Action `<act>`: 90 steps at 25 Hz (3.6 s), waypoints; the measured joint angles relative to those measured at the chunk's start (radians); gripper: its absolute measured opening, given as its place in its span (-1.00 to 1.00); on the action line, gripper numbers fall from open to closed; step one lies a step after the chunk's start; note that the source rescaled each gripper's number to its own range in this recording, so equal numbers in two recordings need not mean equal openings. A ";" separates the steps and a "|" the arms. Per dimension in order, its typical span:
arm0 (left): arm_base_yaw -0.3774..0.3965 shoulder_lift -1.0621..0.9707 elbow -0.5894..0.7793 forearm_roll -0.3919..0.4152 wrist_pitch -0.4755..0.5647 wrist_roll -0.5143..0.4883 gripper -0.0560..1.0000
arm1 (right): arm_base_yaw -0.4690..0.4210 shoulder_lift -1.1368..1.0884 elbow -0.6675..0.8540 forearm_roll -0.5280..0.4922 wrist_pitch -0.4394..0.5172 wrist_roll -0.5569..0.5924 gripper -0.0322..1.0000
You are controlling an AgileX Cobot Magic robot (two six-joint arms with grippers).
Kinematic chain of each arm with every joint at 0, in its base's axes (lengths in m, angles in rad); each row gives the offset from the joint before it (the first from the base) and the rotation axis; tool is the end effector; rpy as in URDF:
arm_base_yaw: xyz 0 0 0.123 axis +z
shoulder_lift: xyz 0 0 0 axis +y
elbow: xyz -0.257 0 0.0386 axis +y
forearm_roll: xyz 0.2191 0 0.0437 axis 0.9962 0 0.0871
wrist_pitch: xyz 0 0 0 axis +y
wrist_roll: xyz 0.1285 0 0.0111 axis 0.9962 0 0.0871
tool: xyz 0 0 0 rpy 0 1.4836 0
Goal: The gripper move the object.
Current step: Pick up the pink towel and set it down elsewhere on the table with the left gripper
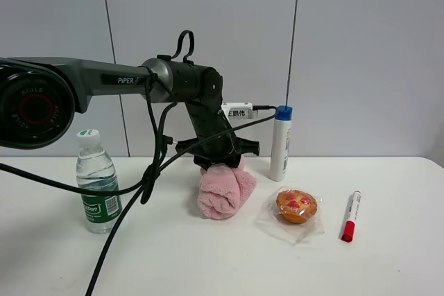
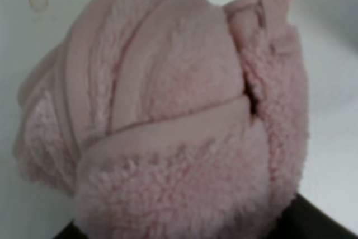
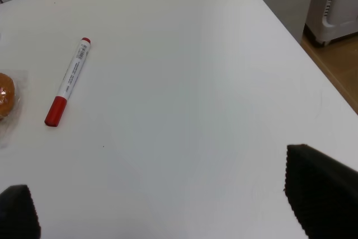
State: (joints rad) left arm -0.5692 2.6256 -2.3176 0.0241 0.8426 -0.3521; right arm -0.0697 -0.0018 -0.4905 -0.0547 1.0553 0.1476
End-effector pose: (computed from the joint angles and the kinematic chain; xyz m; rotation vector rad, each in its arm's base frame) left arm 0.4453 -0.2822 0.0787 0.3036 2.6462 -0.2806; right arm 0.0294 -0.0082 0.2441 0.2239 2.0331 -0.0169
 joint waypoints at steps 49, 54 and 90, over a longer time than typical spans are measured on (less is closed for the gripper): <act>-0.020 -1.133 0.961 -0.024 0.374 1.486 -0.89 | 0.000 0.000 0.000 0.000 0.000 0.000 1.00; -0.020 -1.133 1.147 -0.058 0.214 1.751 -0.89 | 0.000 0.000 0.000 0.000 0.000 0.000 1.00; -0.020 -0.826 1.325 -0.247 -0.239 1.854 -0.89 | 0.000 0.000 0.000 0.000 0.000 0.000 1.00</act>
State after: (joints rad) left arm -0.5895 1.7993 -0.9931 -0.2228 0.6037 1.5017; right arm -0.0697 -0.0018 -0.4905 -0.0547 1.0553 0.1476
